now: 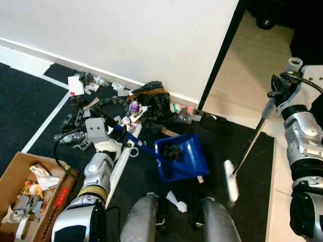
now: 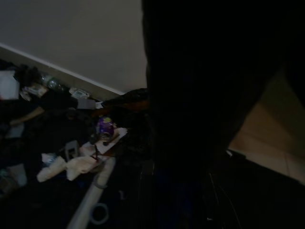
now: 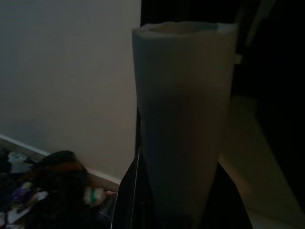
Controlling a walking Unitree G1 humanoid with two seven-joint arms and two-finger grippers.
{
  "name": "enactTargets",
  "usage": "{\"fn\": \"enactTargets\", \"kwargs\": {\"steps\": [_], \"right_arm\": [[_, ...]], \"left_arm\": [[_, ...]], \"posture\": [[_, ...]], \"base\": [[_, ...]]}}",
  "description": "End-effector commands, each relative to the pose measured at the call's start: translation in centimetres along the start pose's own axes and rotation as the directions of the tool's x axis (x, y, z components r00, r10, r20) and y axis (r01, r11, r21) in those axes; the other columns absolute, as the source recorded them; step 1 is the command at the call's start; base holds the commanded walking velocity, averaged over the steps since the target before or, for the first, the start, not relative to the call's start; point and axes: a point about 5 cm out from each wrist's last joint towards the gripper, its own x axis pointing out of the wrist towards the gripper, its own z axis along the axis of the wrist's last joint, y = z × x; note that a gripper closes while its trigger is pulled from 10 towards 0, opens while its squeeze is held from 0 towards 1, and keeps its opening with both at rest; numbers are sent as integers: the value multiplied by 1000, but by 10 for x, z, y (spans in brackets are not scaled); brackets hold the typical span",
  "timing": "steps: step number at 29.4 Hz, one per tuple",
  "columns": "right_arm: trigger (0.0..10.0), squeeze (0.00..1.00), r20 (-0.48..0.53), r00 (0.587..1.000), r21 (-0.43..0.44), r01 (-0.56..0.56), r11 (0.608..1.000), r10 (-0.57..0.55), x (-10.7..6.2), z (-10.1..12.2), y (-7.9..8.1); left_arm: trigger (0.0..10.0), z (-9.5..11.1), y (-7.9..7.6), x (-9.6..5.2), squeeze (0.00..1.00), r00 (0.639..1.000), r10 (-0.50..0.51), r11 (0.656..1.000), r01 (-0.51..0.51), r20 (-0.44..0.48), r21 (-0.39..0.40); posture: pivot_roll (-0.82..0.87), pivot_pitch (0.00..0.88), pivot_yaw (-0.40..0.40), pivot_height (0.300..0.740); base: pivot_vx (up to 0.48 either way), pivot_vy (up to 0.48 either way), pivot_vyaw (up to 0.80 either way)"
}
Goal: Sweep floor
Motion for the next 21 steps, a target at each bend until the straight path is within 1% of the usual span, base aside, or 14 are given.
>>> {"fn": "enactTargets", "kwargs": {"steps": [1, 2, 4, 5, 7, 12, 16, 21], "right_arm": [[10000, 0, -9, 1000, -21, -9, 1000, 9, -4, -6, 1], [10000, 0, -10, 1000, -26, -17, 1000, 17, -5, -7, 3], [10000, 0, -9, 1000, -25, -24, 999, 23, -4, -8, 5], [10000, 0, -9, 1000, -25, -24, 999, 23, -4, -8, 5], [10000, 0, -13, 999, -34, -30, 999, 30, -3, -8, 6], [10000, 0, -19, 999, -51, -37, 998, 36, -2, -8, 7], [10000, 0, -18, 999, -52, -37, 998, 37, -1, -7, 7], [10000, 0, -53, 998, -78, -38, 996, 34, 1, -11, 11]], "left_arm": [[10000, -4, 8, -7, 0, 1000, 4, 1000, -3, -27, 26], [10000, -5, 10, -8, 0, 999, 0, 999, 2, -33, 42], [10000, -6, 14, -11, 0, 999, -10, 998, 14, -52, 68], [10000, -6, 14, -11, 0, 999, -10, 998, 14, -52, 68], [10000, -10, 17, -15, 0, 997, -10, 996, 17, -82, 85], [10000, -15, 19, -18, 0, 994, -4, 996, 14, -108, 93], [10000, -15, 19, -18, 0, 994, 8, 995, 3, -107, 103], [10000, -20, 17, -19, 0, 993, 6, 998, 2, -116, 70]], "posture": [[110, 104, -24, 740], [110, 101, -25, 740], [111, 100, -25, 740], [111, 100, -25, 740], [107, 91, -26, 740], [106, 84, -29, 740], [109, 86, -29, 740], [106, 87, -27, 740]], "base": [[0, 0, 0], [0, 0, 0], [0, -390, 0], [0, -390, 0], [0, -458, 0], [0, -458, 0], [0, -450, 0], [0, 0, 0]]}}
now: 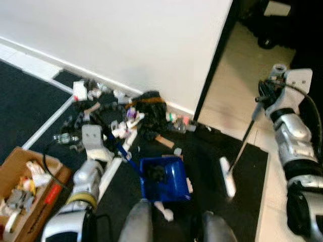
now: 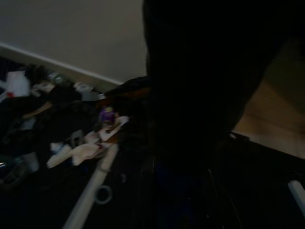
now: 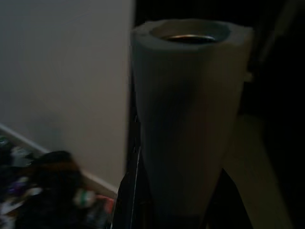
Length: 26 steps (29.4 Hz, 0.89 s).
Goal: Sweep floor
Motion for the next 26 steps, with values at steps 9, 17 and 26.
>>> {"fn": "enactTargets", "kwargs": {"steps": [9, 17, 26], "right_arm": [[10000, 0, -31, 999, -14, -33, 999, 33, 5, -3, 12], [10000, 0, -31, 992, 25, -125, 992, 125, 8, -8, 45], [10000, 0, -31, 984, 41, -172, 984, 173, 9, -10, 62]], "left_arm": [[10000, -6, -8, 1, 0, 1000, -23, 1000, 23, -12, -16], [10000, 11, -10, 10, 0, 998, -33, 999, 33, 45, 6], [10000, 23, -7, 12, 0, 995, -35, 999, 34, 94, 17]], "posture": [[100, 64, -20, 740], [111, 49, -17, 740], [119, 59, -14, 740]], "base": [[0, 0, 0], [0, -409, 0], [0, 0, 0]]}}
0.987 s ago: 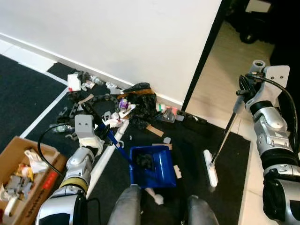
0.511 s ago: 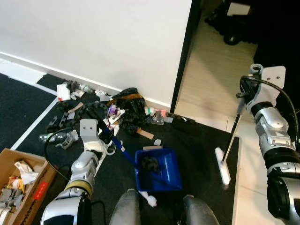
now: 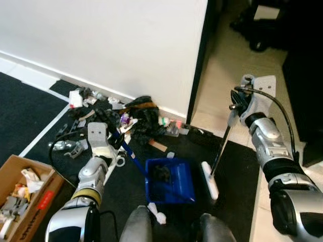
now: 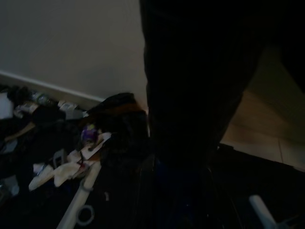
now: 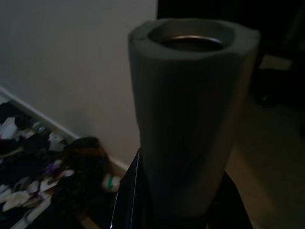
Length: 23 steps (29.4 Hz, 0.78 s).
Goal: Sweep floor
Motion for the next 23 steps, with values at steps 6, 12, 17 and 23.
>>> {"fn": "enactTargets", "kwargs": {"steps": [6, 12, 17, 23], "right_arm": [[10000, 0, 11, 999, 0, -51, 999, 51, 2, -1, 13], [10000, 0, -2, 997, 26, -77, 997, 77, -2, -10, 20], [10000, 0, -17, 998, 19, -64, 998, 64, -3, -13, 16], [10000, 0, -25, 999, -10, -47, 999, 46, 1, -9, 11]], "left_arm": [[10000, 12, 5, 0, 0, 998, -14, 998, 11, 53, 54], [10000, 16, 18, -8, 0, 999, -24, 988, 17, 41, 153], [10000, 19, 29, -15, 0, 999, -27, 978, 20, 33, 206], [10000, 33, 39, -19, 0, 998, -40, 960, 24, 51, 279]], "posture": [[121, 84, -23, 740], [126, 139, -20, 740], [129, 186, -8, 740], [146, 239, -9, 740]], "base": [[0, 0, 0], [0, 0, 0], [0, 0, 0], [0, 0, 0]]}}
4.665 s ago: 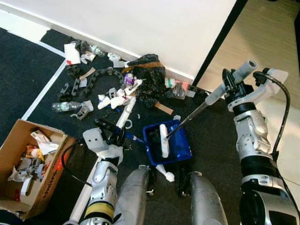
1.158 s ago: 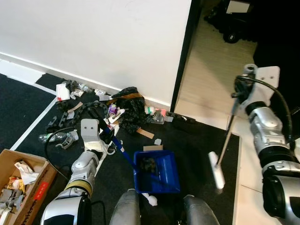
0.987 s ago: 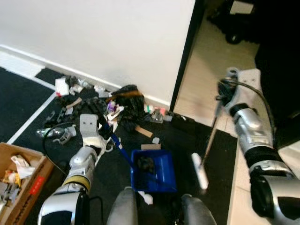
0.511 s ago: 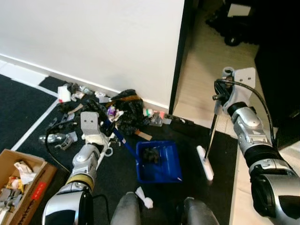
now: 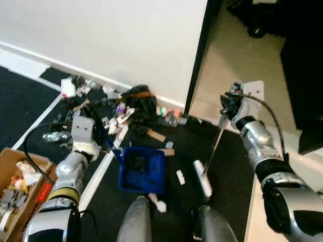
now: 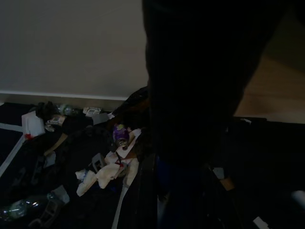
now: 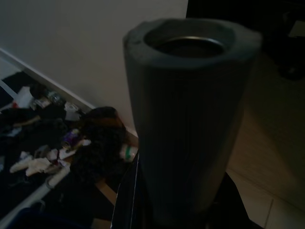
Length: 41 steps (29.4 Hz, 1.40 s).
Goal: Sweep floor
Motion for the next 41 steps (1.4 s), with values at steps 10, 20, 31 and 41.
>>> {"fn": "enactTargets", "kwargs": {"steps": [10, 20, 31, 41], "right_arm": [[10000, 0, -17, 1000, -35, -24, 999, 24, -2, -7, 10], [10000, 0, -42, 999, -56, -35, 998, 33, 2, -8, 19], [10000, 0, 2, 999, -46, -37, 998, 37, 17, 11, 32], [10000, 0, 106, 991, -54, -77, 996, 83, 27, 34, 46]], "left_arm": [[10000, 10, -3, 1, 0, 998, -54, 996, 51, 42, 80], [10000, 5, -19, 5, 0, 997, -76, 992, 73, 24, 102], [10000, 4, -55, 17, 0, 996, -60, 998, 62, 71, -25], [10000, 5, -90, 23, 0, 988, -119, 991, 124, 95, -54]], "posture": [[146, 305, -16, 740], [144, 347, -21, 740], [149, 394, -31, 740], [142, 413, -30, 740]], "base": [[0, 0, 0], [0, 0, 0], [0, 0, 0], [0, 0, 0]]}}
